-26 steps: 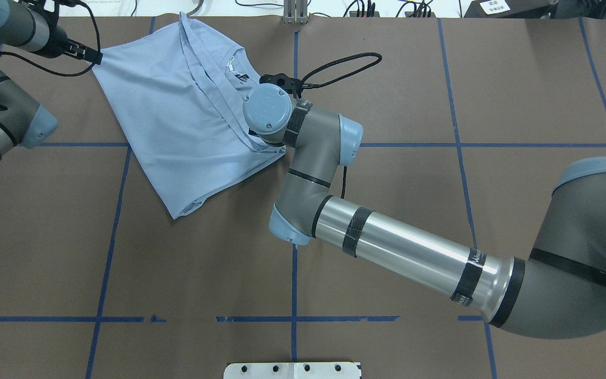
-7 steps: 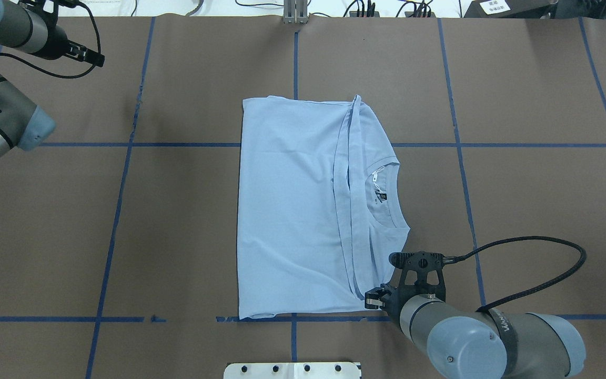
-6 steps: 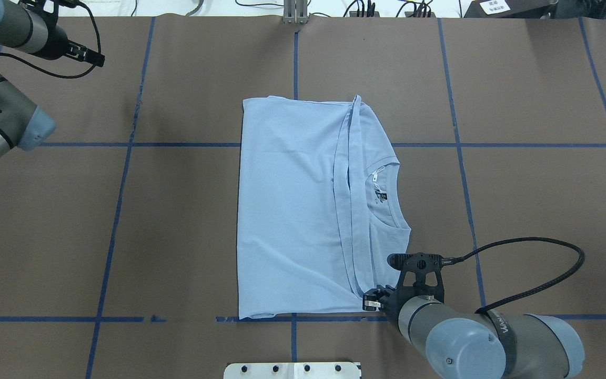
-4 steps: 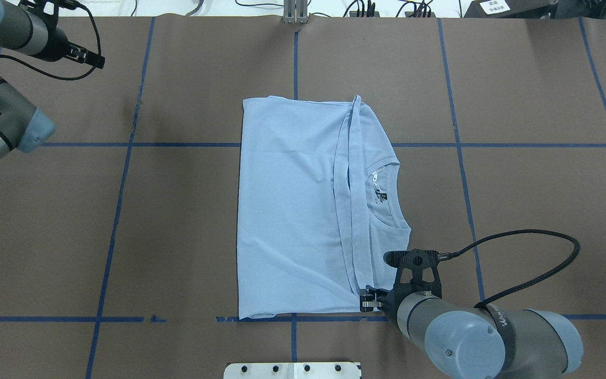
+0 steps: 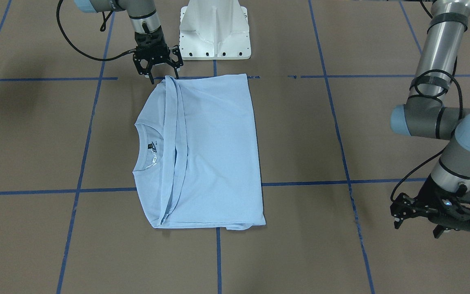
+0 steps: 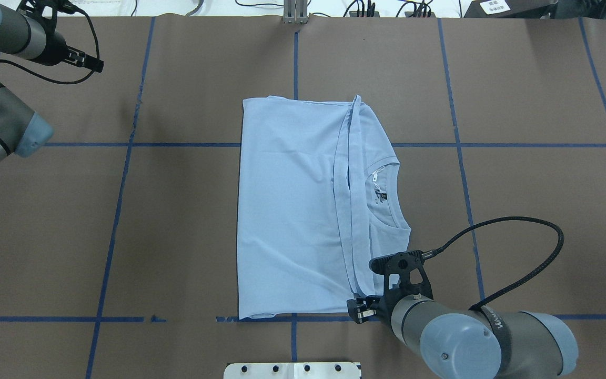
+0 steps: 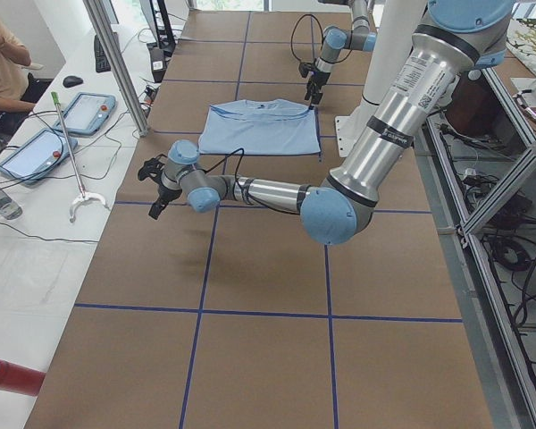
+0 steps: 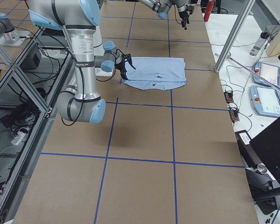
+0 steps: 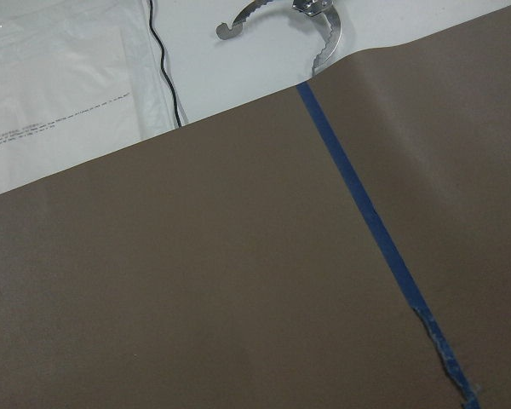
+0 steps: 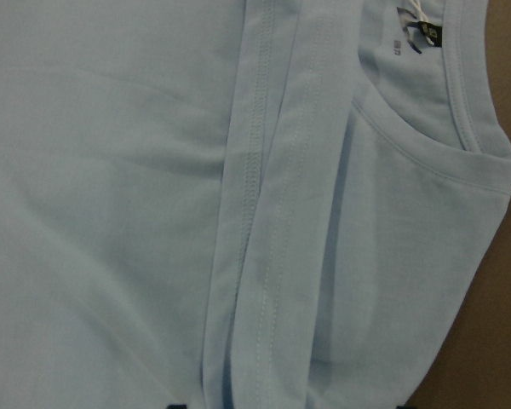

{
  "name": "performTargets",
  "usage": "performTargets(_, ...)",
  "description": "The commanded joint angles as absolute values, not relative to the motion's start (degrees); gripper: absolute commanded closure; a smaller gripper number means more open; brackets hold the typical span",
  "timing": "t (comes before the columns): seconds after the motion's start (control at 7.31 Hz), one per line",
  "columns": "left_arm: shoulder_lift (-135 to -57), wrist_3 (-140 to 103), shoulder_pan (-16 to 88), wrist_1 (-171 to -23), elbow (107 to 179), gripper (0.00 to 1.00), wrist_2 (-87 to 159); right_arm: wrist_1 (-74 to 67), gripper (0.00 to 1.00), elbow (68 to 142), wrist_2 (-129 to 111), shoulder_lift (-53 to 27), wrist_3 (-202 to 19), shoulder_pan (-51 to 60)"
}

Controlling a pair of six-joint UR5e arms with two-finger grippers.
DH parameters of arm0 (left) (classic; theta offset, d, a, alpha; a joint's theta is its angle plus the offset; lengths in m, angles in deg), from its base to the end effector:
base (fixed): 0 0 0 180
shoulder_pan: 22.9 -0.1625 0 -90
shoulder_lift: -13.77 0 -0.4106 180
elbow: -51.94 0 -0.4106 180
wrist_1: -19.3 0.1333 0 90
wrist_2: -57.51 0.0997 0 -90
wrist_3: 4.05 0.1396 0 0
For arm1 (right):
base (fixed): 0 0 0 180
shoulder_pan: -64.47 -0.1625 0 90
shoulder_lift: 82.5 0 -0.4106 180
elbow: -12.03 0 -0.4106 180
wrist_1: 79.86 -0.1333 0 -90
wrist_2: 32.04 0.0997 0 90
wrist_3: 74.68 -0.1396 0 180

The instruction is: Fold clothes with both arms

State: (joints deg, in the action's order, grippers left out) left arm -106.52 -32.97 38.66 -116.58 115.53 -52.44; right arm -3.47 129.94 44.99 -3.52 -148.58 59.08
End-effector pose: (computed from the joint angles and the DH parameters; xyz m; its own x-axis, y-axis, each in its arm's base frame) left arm 0.2968 -0.7278 0.4979 0.7637 0.3176 -0.5621 0.0704 0.8244 0.5616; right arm -0.5486 -0.2171 0.3111 0.6563 -0.2095 0.7248 -0.0904 0.9319 0.3513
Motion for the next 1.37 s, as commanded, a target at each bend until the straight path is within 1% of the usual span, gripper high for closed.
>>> performTargets(0.0, -106.46, -34.28, 38.54, -116.58, 115.57, 0.0, -52.44, -3.57, 0.57, 129.97, 44.86, -3.57, -147.54, 59.63)
performTargets(0.27, -106.46, -34.82, 38.45, -116.58, 115.66, 0.0, -52.44, -3.57, 0.62, 129.98, 44.86, -3.66, -147.46, 60.07)
performTargets(0.41, -106.46, -34.82, 38.45, -116.58, 115.66, 0.0, -52.44, -3.66, 0.69, 129.98, 45.04, -4.09, -147.37, 60.08)
performTargets(0.55, -106.46, -34.82, 38.45, -116.58, 115.74, 0.0, -52.7, -3.4, 0.83, 129.8, 45.04, -5.49, -147.11, 60.34)
performTargets(0.68, -106.46, -34.82, 38.45, -116.58, 115.66, 0.0, -52.7, -3.4, 1.0, 129.97, 45.04, -5.51, -147.19, 60.34)
performTargets(0.96, -106.46, -34.82, 38.45, -116.58, 115.66, 0.0, -52.7, -3.4, 1.0, 130.67, 45.47, -5.68, -147.11, 59.47)
performTargets(1.23, -106.46, -34.9, 38.36, -116.58, 115.74, 0.0, -52.7, -3.4, 1.0, 133.13, 45.57, -2.89, -147.89, 58.85)
